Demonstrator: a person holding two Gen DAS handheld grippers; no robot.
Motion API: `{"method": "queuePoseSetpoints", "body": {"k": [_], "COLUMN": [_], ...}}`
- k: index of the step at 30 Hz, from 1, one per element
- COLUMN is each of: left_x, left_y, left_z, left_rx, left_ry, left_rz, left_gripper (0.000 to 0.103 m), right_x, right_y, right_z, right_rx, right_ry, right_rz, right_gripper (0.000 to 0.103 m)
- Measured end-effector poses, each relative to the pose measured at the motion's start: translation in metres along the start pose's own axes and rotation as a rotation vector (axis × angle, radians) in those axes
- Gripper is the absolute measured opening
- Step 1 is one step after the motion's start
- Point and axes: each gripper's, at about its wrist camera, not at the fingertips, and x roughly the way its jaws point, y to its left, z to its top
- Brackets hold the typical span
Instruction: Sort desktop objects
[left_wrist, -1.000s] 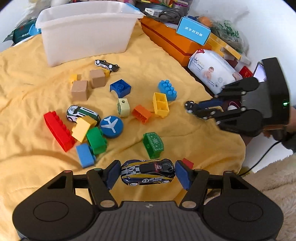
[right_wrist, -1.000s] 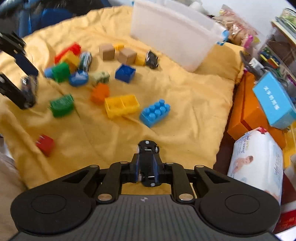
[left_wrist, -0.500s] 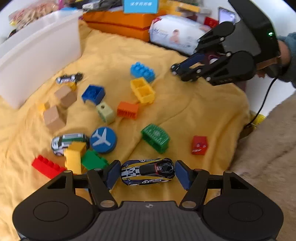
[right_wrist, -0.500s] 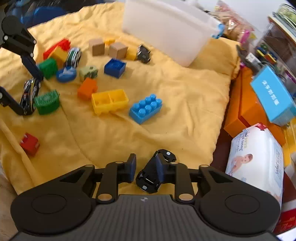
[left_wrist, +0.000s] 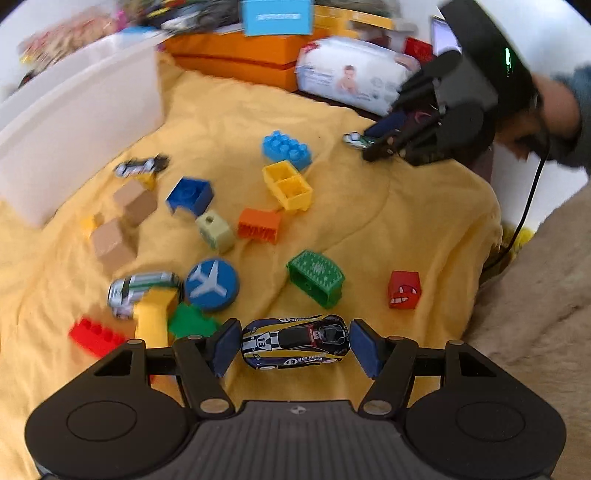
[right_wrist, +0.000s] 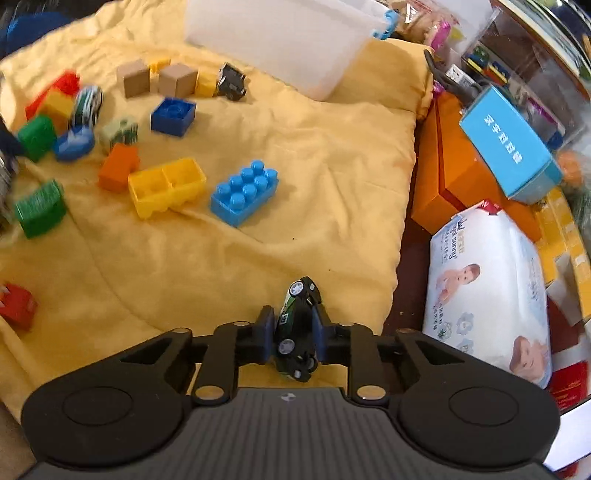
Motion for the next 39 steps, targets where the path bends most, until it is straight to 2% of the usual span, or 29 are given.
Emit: {"method": "queuePoseSetpoints", "body": {"k": [2, 4, 6, 8, 10, 12, 13, 15, 17, 19, 22, 25, 28, 29, 31, 33, 37, 39], "left_x": [0.005, 0.006, 0.005, 0.005, 0.003, -0.004, -0.011, -0.028, -0.046, -0.059, -0.059, -0.042, -0.022, -0.015, -0.005, 0.001, 0.008, 0.008], "left_y": [-0.003, -0.007, -0.011, -0.012, -0.009, -0.007, -0.008, -0.011, -0.017, -0.024, -0.027, -0.018, -0.006, -0.006, -0.004, -0.003, 0.000, 0.001], "left_z": [0.003, 0.004, 0.003, 0.001, -0.001, -0.001, 0.000, 0.003, 0.004, 0.005, 0.006, 0.006, 0.003, 0.001, -0.002, -0.006, -0.005, -0.003], "left_rx": [0.053, 0.092, 0.122, 0.129, 0.101, 0.058, 0.029, -0.041, -0.152, -0.270, -0.455, -0.584, -0.742, -0.773, -0.829, -0.874, -0.920, -0.870], "left_ry": [0.018, 0.032, 0.026, 0.018, 0.000, -0.022, -0.032, -0.071, -0.106, -0.127, -0.099, -0.050, 0.012, 0.038, 0.061, 0.063, 0.038, 0.054], "left_rz": [0.018, 0.043, 0.061, 0.066, 0.048, 0.069, 0.104, 0.173, 0.216, 0.228, 0.226, 0.237, 0.195, 0.198, 0.192, 0.178, 0.205, 0.204], "left_gripper": [0.068, 0.068, 0.070, 0.075, 0.078, 0.079, 0.079, 0.079, 0.079, 0.079, 0.079, 0.079, 0.078, 0.069, 0.062, 0.062, 0.062, 0.049], "right_x": [-0.010, -0.022, -0.023, -0.016, -0.001, 0.004, 0.001, -0.010, -0.015, -0.019, -0.029, -0.032, -0.035, -0.036, -0.040, -0.042, -0.040, -0.036], "right_y": [-0.008, -0.017, -0.020, -0.014, -0.007, -0.005, -0.004, -0.002, -0.005, -0.009, -0.001, 0.014, 0.024, 0.027, 0.032, 0.033, 0.033, 0.036], "right_z": [0.004, 0.010, 0.014, 0.015, 0.014, 0.012, 0.012, 0.011, 0.012, 0.013, 0.018, 0.021, 0.022, 0.021, 0.020, 0.018, 0.015, 0.012], "right_rx": [0.064, 0.163, 0.256, 0.305, 0.348, 0.359, 0.341, 0.288, 0.251, 0.230, 0.176, 0.123, 0.068, 0.044, 0.002, -0.020, -0.038, -0.048], "right_ry": [-0.019, -0.046, -0.031, -0.022, 0.025, 0.036, 0.022, -0.016, -0.034, -0.048, -0.059, -0.056, -0.068, -0.076, -0.092, -0.107, -0.106, -0.097], "right_rz": [0.107, 0.316, 0.534, 0.645, 0.698, 0.675, 0.634, 0.551, 0.524, 0.522, 0.477, 0.419, 0.408, 0.400, 0.377, 0.368, 0.373, 0.378], "right_gripper": [0.022, 0.022, 0.022, 0.022, 0.022, 0.026, 0.029, 0.030, 0.030, 0.030, 0.031, 0.032, 0.033, 0.033, 0.033, 0.034, 0.035, 0.035]}}
